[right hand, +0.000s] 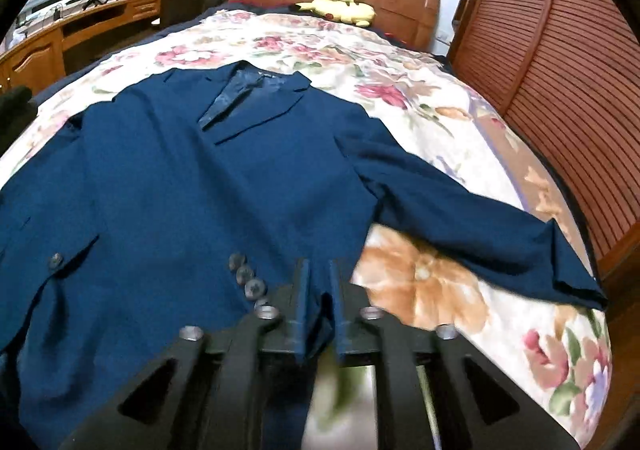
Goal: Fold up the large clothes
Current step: 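Move the right tool to the other sleeve of the jacket, then grasp the sleeve cuff with the right tool and lift it toward the jacket front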
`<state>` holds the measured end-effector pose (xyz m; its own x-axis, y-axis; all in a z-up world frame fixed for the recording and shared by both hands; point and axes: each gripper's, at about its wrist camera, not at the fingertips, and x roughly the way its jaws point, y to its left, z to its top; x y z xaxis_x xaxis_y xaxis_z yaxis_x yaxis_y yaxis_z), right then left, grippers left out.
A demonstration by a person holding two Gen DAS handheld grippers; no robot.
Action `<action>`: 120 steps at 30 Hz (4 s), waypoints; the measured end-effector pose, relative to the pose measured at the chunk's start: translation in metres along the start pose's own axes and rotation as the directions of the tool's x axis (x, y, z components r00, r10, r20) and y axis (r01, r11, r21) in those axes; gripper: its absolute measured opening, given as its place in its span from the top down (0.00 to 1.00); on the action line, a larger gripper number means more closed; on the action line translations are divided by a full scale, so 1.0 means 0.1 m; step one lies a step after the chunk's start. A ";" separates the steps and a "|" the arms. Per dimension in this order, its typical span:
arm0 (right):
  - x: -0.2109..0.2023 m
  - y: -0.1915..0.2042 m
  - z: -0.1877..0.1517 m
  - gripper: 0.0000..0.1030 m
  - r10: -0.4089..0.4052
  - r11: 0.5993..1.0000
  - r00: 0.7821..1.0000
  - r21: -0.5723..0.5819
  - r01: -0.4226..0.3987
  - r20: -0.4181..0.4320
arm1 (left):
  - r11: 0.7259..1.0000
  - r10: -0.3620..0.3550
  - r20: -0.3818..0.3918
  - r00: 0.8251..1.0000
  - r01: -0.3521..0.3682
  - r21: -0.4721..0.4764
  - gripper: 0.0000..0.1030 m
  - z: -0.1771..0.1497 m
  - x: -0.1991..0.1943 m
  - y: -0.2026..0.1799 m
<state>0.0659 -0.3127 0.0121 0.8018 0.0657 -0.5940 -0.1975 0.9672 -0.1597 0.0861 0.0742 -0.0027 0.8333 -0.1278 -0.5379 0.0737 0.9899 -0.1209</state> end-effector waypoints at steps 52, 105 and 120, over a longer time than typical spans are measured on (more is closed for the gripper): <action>0.89 -0.07 0.64 0.39 0.040 0.999 0.999 0.022 -0.040 0.035 | 0.993 -0.088 0.068 0.994 0.082 0.084 0.14 0.11 -0.04 -0.52; 1.78 -2.32 -0.11 0.45 -0.273 0.898 0.923 0.271 0.346 -0.271 | 0.983 -0.098 -0.005 0.995 0.098 0.154 0.00 0.06 0.39 -1.18; 0.41 -1.43 0.71 0.97 -0.393 0.913 0.920 0.116 0.391 -0.014 | 0.983 -0.119 0.042 0.992 0.112 0.144 0.00 0.09 0.11 -1.03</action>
<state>0.1675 -0.4309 0.0665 0.8071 -0.3227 -0.4944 0.1992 0.9372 -0.2864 0.0924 -0.0290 0.0115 0.8411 -0.2422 -0.4837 0.2447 0.9678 -0.0590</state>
